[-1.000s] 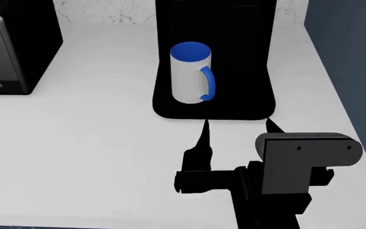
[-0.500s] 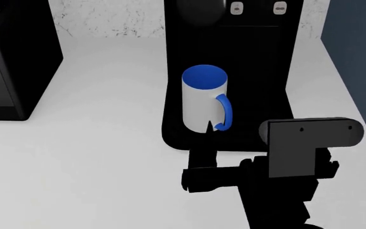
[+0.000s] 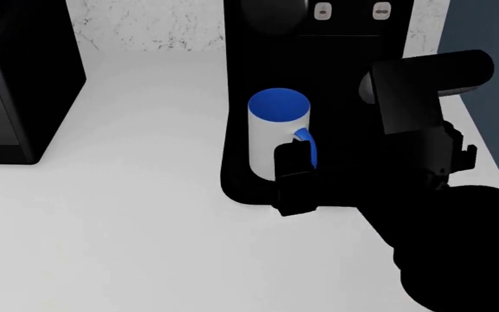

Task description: Pick the mug from under the coffee machine dispenser and place it on the counter.

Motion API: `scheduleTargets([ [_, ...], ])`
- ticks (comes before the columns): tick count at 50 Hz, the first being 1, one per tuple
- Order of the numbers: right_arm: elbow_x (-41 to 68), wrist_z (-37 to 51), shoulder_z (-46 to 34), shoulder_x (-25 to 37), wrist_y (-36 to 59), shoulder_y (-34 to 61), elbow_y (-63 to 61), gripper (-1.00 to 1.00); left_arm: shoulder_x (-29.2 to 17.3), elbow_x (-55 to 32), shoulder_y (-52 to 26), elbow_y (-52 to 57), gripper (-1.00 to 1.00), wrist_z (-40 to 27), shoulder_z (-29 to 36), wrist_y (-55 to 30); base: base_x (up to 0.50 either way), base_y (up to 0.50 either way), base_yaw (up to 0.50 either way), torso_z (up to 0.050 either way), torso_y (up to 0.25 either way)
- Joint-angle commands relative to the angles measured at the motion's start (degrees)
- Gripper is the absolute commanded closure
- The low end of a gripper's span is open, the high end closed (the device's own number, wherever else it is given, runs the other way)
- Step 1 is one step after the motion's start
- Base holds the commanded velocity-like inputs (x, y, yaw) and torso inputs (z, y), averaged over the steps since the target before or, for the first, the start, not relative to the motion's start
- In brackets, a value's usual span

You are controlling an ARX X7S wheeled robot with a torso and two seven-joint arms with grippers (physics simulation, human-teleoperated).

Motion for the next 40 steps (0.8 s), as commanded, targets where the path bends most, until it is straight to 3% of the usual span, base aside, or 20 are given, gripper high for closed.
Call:
scheduleTargets([
  [1, 3.43, -2.17, -10.55, 5.41, -0.47, 9.76, 9.33, -1.00, -0.02, 0.96, -0.12, 0.00, -1.00, 0.24, 0.38, -0.36, 0.00, 0.00, 0.00, 0.000, 0.000],
  [11, -3.47, -13.26, -24.13, 6.83, -7.30, 15.81, 16.41, -1.00, -0.07, 2.16, -0.21, -0.01, -1.00, 0.22, 0.85, -0.54, 0.00, 0.00, 0.00, 0.000, 0.000],
  [22, -9.69, -21.47, -32.57, 6.37, -15.75, 16.25, 23.83, -1.00, -0.07, 3.32, -0.58, -0.02, -1.00, 0.74, 1.32, -1.13, 0.00, 0.00, 0.00, 0.000, 0.000],
  [40, -13.61, -27.59, -36.91, 4.69, -23.64, 15.45, 31.16, -1.00, 0.03, 4.08, -0.64, -0.01, -1.00, 0.97, 1.66, -1.07, 0.00, 0.00, 0.00, 0.000, 0.000],
])
